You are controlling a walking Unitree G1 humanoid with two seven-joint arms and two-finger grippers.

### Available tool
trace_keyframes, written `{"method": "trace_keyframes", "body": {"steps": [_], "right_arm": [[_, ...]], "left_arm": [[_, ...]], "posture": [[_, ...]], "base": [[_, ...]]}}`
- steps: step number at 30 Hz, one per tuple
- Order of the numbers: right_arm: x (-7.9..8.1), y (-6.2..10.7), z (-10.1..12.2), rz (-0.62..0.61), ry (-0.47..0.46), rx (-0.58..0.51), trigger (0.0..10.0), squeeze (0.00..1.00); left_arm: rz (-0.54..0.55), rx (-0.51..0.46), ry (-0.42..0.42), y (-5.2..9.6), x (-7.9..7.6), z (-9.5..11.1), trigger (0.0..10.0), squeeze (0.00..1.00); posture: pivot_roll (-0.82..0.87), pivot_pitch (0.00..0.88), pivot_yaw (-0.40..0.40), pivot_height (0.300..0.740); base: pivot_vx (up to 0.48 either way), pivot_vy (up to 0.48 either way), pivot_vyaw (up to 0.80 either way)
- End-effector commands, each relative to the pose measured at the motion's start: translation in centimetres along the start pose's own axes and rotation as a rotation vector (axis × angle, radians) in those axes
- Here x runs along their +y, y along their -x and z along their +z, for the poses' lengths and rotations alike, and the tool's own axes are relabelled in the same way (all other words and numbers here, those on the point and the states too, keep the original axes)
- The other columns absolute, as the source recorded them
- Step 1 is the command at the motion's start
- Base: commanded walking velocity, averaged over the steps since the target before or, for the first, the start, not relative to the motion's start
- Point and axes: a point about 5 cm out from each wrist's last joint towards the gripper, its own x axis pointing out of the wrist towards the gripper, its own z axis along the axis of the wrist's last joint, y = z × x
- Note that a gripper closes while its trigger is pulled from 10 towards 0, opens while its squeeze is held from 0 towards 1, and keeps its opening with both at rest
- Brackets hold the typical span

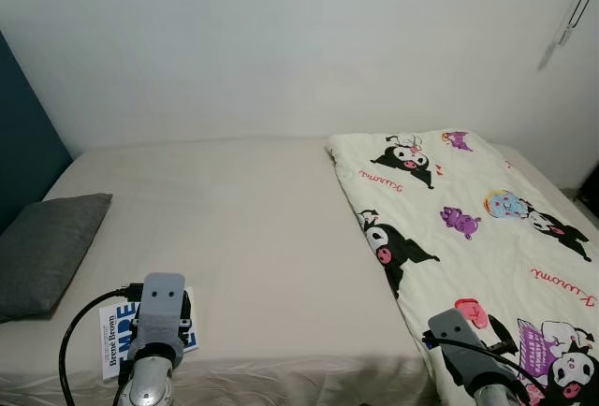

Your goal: Clean up the room

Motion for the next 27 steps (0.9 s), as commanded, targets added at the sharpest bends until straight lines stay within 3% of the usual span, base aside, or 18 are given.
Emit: {"method": "trace_keyframes", "body": {"steps": [1,27], "right_arm": [[0.19,0.04,0.02,0.007,0.004,0.004,10.0,0.0],[0.33,-0.27,0.25,0.009,0.005,0.009,10.0,0.0]], "left_arm": [[0.002,0.013,-0.016,0.09,0.38,-0.41,10.0,0.0],[-0.005,0.006,-0.017,-0.05,0.25,-0.29,10.0,0.0]], "posture": [[0.03,0.126,0.023,0.74],[0.03,0.105,0.024,0.74]], "base": [[0.0,0.0,0.0],[0.0,0.0,0.0]]}}
